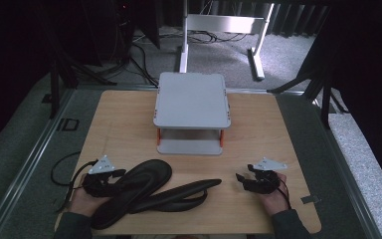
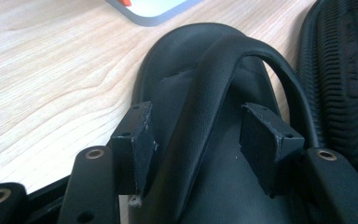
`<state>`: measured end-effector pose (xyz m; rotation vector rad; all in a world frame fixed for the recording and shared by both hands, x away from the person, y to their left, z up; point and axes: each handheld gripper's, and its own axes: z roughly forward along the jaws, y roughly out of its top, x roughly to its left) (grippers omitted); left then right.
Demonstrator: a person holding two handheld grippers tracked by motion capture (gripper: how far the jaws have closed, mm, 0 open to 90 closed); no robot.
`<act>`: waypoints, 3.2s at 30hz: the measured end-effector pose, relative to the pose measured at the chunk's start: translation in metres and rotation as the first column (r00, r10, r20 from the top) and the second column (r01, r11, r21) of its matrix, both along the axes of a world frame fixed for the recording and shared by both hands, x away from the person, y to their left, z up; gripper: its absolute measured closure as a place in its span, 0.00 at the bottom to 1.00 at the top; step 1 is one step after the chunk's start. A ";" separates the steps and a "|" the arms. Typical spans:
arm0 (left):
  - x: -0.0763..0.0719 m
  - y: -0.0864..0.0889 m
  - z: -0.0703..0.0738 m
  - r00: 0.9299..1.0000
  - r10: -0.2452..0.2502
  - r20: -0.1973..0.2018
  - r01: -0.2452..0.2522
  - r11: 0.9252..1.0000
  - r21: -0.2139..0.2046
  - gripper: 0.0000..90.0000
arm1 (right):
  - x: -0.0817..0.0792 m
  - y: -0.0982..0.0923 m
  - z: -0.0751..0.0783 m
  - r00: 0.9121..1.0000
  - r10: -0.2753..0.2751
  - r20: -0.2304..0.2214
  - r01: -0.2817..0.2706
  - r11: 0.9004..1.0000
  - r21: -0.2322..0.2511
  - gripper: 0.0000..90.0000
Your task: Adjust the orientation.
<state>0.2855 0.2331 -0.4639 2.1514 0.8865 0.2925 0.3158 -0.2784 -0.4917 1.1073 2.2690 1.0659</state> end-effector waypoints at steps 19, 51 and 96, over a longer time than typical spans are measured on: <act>0.011 -0.009 -0.007 0.996 0.086 -0.012 -0.085 0.995 0.056 0.76 | 0.000 0.004 0.000 1.000 0.010 0.001 -0.010 1.000 -0.011 0.41; -0.038 0.015 0.040 0.974 0.174 0.144 -0.160 0.981 -0.105 0.46 | -0.019 0.023 0.025 0.992 0.111 0.058 -0.112 0.994 0.004 0.41; -0.083 -0.059 0.027 0.985 -0.161 0.064 0.160 0.987 0.018 0.75 | -0.004 0.045 0.043 0.910 0.398 0.116 -0.414 0.879 0.237 0.70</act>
